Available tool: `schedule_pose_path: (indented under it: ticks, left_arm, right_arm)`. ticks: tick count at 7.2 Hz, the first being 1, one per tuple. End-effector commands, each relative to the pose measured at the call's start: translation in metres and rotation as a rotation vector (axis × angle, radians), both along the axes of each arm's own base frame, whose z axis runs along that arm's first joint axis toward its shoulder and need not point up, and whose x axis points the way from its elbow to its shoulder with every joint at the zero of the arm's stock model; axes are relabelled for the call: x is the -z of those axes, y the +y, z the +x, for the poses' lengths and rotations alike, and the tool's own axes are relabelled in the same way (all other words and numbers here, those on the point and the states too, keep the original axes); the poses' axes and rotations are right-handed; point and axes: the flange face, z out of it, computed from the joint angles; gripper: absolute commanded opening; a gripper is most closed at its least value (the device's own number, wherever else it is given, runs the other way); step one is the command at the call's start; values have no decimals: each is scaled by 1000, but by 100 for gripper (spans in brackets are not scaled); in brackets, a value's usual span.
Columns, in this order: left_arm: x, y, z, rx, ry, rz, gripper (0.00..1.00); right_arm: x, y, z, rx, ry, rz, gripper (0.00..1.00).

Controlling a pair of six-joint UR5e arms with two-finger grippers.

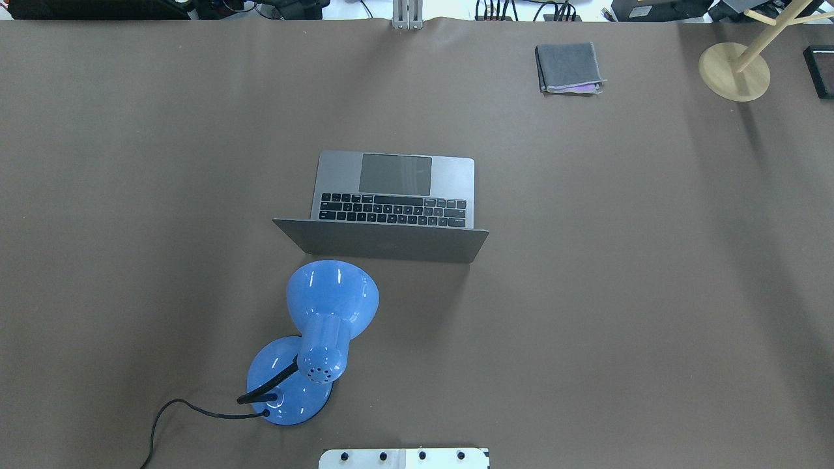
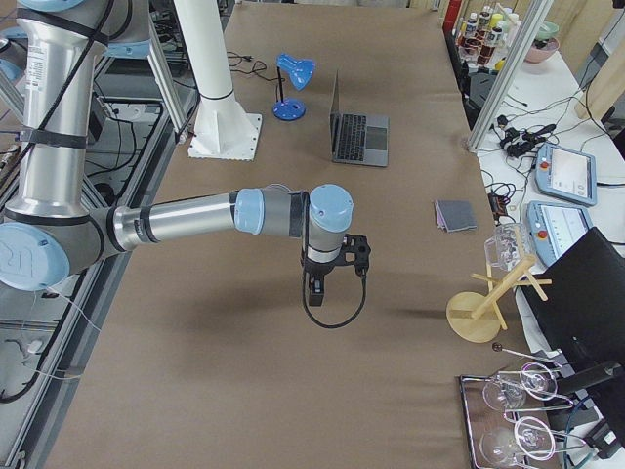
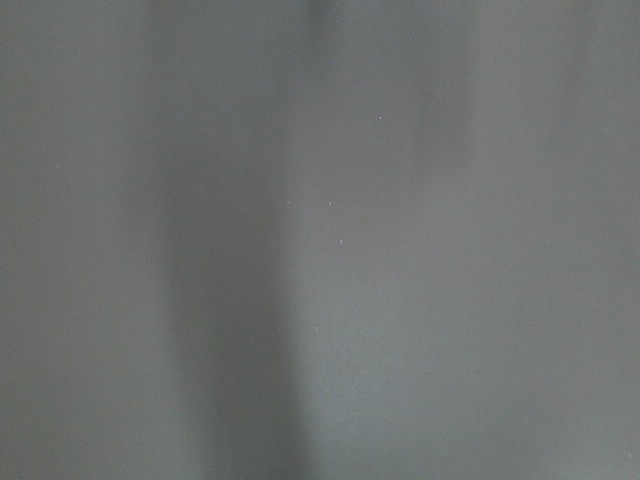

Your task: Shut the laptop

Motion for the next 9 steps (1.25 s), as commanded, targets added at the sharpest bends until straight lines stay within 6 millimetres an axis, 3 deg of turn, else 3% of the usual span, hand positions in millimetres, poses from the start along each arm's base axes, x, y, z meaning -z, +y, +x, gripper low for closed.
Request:
schedule_pose_path:
  ticks: [1, 9]
  left_arm:
    - [8, 0, 0, -1, -1, 15, 100]
    - [27, -10, 0, 3, -3, 55, 100]
  right_arm:
    - [0, 0, 0, 0, 1, 1, 100]
    - [4, -3, -1, 3, -3, 36, 100]
